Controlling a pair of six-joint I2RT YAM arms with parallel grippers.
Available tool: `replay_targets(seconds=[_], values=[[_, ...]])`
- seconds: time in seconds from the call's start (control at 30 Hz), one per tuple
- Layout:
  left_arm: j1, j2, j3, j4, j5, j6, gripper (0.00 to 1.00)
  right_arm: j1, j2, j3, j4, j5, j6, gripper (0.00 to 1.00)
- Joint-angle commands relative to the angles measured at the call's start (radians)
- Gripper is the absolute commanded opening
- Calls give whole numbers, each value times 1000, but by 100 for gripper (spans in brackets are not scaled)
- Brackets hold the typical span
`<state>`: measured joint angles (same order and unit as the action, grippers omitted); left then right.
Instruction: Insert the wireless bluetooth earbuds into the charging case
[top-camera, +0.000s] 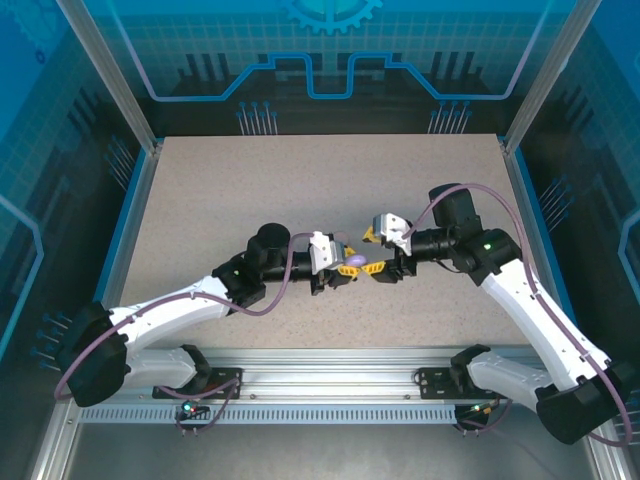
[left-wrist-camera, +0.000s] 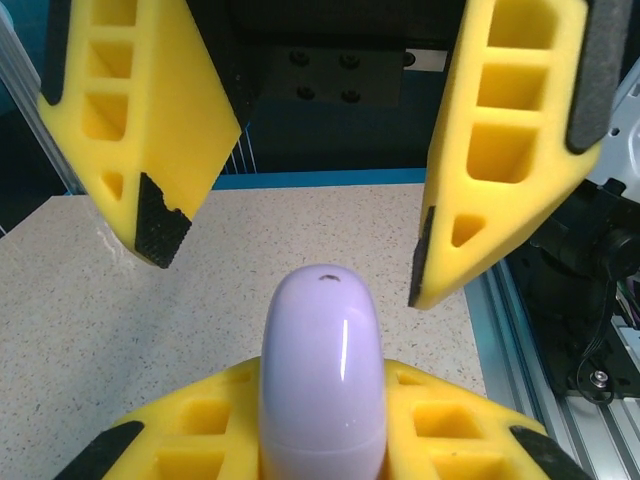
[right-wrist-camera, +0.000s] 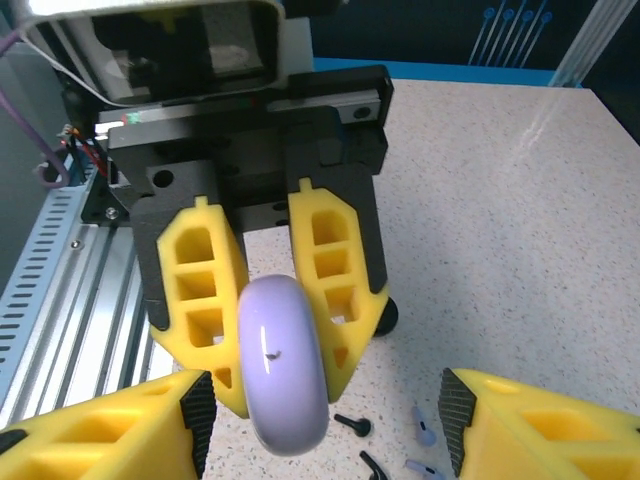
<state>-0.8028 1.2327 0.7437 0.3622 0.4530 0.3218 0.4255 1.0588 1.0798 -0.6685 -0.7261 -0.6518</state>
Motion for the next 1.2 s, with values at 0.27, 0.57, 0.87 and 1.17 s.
replay_targets(seconds=[0.27,0.57,0.87,1.17], values=[[-10,-33,28,-7,20,33,0,33,43,9,-61,-99,-37,46],[-10,-37,28,-14,17,36,0,46,53,16,-74,-106,-47,24],[-10,-35,23,-19,10,33,17,40,11,19,-62,-98,-51,21],[-10,-36,15,-24,4,27,27,36,4,23,-61,-93,-54,20]])
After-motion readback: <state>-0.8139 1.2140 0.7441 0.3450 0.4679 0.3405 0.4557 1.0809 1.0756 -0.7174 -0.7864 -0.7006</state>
